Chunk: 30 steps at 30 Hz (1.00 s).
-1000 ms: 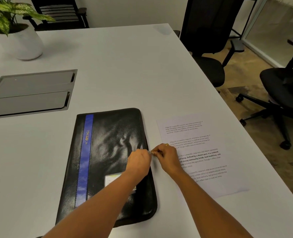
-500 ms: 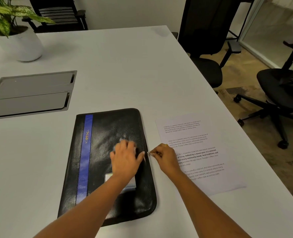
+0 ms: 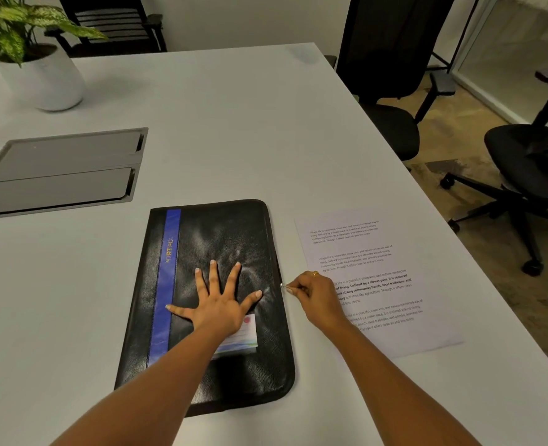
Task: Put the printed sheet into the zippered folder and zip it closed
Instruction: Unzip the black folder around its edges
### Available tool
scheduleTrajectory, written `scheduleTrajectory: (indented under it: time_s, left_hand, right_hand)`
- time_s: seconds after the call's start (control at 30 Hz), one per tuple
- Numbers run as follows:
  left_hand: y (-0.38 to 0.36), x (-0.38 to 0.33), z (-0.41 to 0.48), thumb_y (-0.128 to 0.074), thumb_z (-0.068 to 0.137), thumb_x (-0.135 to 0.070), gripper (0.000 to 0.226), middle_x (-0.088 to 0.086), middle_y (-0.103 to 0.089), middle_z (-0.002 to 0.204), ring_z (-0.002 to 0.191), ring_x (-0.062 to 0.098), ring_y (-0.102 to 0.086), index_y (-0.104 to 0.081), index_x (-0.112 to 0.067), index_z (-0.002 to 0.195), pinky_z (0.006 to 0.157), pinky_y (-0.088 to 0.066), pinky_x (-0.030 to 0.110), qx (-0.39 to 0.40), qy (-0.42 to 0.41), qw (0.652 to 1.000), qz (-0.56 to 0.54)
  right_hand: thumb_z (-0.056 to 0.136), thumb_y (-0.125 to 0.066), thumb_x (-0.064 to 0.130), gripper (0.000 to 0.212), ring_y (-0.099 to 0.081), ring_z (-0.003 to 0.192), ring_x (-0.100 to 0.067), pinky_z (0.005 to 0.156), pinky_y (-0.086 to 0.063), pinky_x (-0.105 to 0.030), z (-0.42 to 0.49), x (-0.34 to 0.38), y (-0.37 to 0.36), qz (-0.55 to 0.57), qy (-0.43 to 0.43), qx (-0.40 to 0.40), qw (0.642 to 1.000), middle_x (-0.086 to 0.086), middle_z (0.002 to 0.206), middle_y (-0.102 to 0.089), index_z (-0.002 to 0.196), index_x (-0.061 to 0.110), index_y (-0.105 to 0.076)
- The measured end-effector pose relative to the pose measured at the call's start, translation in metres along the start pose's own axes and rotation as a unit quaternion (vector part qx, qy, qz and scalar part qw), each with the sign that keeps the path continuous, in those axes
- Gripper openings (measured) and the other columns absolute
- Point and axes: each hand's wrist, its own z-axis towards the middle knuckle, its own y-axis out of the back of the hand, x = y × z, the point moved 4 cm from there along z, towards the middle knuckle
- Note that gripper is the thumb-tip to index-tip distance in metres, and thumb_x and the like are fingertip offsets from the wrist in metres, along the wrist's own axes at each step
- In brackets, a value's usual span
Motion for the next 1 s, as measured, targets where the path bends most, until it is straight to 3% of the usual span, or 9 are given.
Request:
scheduleTrajectory:
  time_s: [0.17, 0.27, 0.33, 0.37, 0.43, 0.5, 0.63, 0.83, 1.0]
  left_hand:
    - [0.002, -0.007, -0.001, -0.015, 0.076, -0.08, 0.077, -0.003, 0.027, 0.153, 0.14, 0.027, 0.027, 0.025, -0.05, 0.134, 0.094, 0.001, 0.08, 0.011, -0.002, 1.0, 0.014]
    - [0.011, -0.017, -0.009, -0.023, 0.081, -0.075, 0.077, 0.004, -0.007, 0.157, 0.144, 0.028, -0.003, -0.013, -0.032, 0.145, 0.101, -0.017, 0.07, -0.069, -0.022, 0.996, 0.045]
    - [0.018, -0.031, -0.018, -0.026, 0.08, -0.075, 0.072, 0.006, -0.044, 0.134, 0.126, 0.025, -0.039, -0.045, -0.02, 0.123, 0.092, -0.036, 0.052, -0.156, -0.062, 0.981, 0.093]
    - [0.018, -0.039, -0.021, -0.028, 0.078, -0.076, 0.071, 0.005, -0.055, 0.117, 0.112, 0.023, -0.05, -0.053, -0.018, 0.109, 0.082, -0.041, 0.043, -0.162, -0.082, 0.977, 0.107]
    - [0.015, -0.053, -0.022, -0.032, 0.075, -0.08, 0.07, 0.004, -0.064, 0.096, 0.091, 0.023, -0.061, -0.059, -0.016, 0.086, 0.065, -0.042, 0.033, -0.1, -0.102, 0.982, 0.123]
    - [0.012, -0.063, -0.019, -0.041, 0.077, -0.073, 0.062, 0.005, -0.067, 0.09, 0.085, 0.025, -0.064, -0.059, -0.014, 0.08, 0.061, -0.04, 0.029, -0.048, -0.109, 0.987, 0.11]
    - [0.009, -0.071, -0.018, -0.042, 0.089, -0.044, 0.046, 0.015, -0.064, 0.105, 0.098, 0.033, -0.061, -0.062, -0.003, 0.097, 0.072, -0.044, 0.032, -0.025, -0.122, 0.991, 0.051]
    - [0.001, -0.08, -0.031, -0.041, 0.092, -0.001, 0.027, 0.018, -0.056, 0.113, 0.102, 0.036, -0.056, -0.052, 0.0, 0.116, 0.077, -0.046, 0.038, 0.002, -0.214, 0.969, 0.125]
    - [-0.002, -0.087, -0.03, -0.041, 0.09, 0.001, 0.03, 0.018, -0.055, 0.118, 0.108, 0.033, -0.055, -0.055, -0.001, 0.116, 0.086, -0.047, 0.037, -0.009, -0.223, 0.961, 0.165]
  right_hand:
    - [0.086, -0.061, 0.013, 0.014, -0.054, 0.078, -0.01, 0.064, -0.038, -0.008, -0.001, 0.001, -0.001, -0.009, 0.001, -0.007, 1.0, -0.012, 0.093, -0.068, 0.093, 0.005, -0.07]
    - [0.086, -0.061, 0.015, 0.014, -0.054, 0.079, -0.011, 0.065, -0.04, -0.013, -0.001, 0.0, -0.002, -0.003, -0.013, -0.025, 1.0, -0.011, 0.092, -0.068, 0.092, 0.006, -0.071]
    - [0.085, -0.062, 0.015, 0.014, -0.056, 0.08, -0.014, 0.067, -0.039, -0.016, 0.001, 0.0, -0.003, 0.003, -0.023, -0.034, 0.999, -0.011, 0.092, -0.067, 0.091, 0.005, -0.071]
    - [0.085, -0.062, 0.014, 0.014, -0.058, 0.082, -0.017, 0.068, -0.038, -0.016, 0.002, 0.0, -0.003, 0.002, -0.026, -0.034, 0.999, -0.011, 0.092, -0.067, 0.091, 0.005, -0.071]
    - [0.085, -0.062, 0.012, 0.013, -0.059, 0.084, -0.018, 0.07, -0.039, -0.017, 0.004, 0.001, -0.003, -0.001, -0.03, -0.032, 0.999, -0.012, 0.093, -0.067, 0.091, 0.004, -0.071]
    - [0.084, -0.062, 0.01, 0.012, -0.059, 0.084, -0.017, 0.071, -0.04, -0.017, 0.005, 0.001, -0.002, 0.0, -0.028, -0.029, 0.999, -0.013, 0.094, -0.067, 0.091, 0.004, -0.071]
    - [0.084, -0.062, 0.009, 0.013, -0.061, 0.085, -0.02, 0.073, -0.043, -0.018, 0.002, 0.0, 0.0, 0.012, -0.016, -0.016, 1.0, -0.015, 0.093, -0.067, 0.09, 0.001, -0.07]
    - [0.084, -0.062, 0.008, 0.011, -0.057, 0.079, -0.015, 0.071, -0.042, -0.016, -0.003, 0.0, 0.0, 0.02, -0.004, -0.013, 1.0, -0.014, 0.09, -0.068, 0.087, 0.001, -0.07]
    - [0.085, -0.059, 0.006, 0.011, -0.055, 0.078, -0.012, 0.071, -0.04, -0.015, -0.003, -0.002, -0.003, -0.006, 0.005, -0.007, 1.0, -0.014, 0.091, -0.067, 0.087, 0.001, -0.069]
